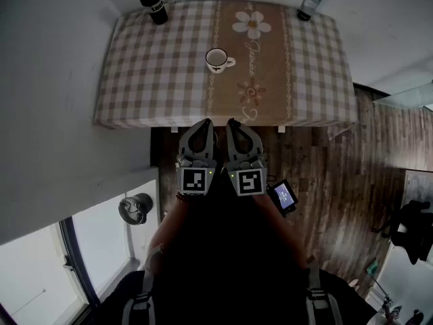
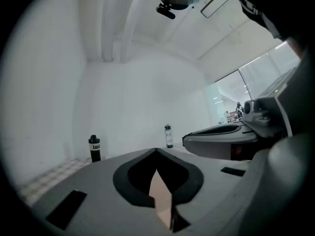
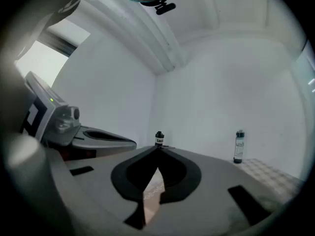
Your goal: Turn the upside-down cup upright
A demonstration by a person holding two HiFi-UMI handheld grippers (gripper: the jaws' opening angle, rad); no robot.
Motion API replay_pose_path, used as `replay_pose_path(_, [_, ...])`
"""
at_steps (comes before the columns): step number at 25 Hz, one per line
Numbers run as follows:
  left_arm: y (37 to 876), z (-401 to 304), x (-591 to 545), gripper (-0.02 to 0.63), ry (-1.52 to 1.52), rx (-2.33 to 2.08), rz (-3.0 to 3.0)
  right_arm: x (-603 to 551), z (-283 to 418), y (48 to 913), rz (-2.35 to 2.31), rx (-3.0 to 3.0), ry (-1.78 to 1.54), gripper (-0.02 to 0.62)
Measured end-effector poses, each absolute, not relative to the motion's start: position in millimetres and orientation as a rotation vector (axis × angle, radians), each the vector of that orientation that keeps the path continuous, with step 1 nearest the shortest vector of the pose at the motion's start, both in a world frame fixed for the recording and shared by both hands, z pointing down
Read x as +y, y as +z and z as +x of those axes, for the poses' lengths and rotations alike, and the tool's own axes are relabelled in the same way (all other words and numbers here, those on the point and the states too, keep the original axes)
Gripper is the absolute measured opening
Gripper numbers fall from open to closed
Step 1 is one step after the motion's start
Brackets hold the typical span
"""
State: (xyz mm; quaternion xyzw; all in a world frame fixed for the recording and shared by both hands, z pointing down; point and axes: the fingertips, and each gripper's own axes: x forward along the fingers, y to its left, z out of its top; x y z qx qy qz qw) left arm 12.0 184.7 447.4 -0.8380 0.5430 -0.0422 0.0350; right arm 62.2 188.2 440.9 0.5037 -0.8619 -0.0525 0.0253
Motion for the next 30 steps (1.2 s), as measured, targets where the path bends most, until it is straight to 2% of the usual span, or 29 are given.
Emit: replay_pose_path(30, [439.0, -14.1, 11.2, 0.002, -0.104, 1.589, -2.654, 21.7, 41.6, 448.7, 1.478, -2.533, -0.161, 0.003])
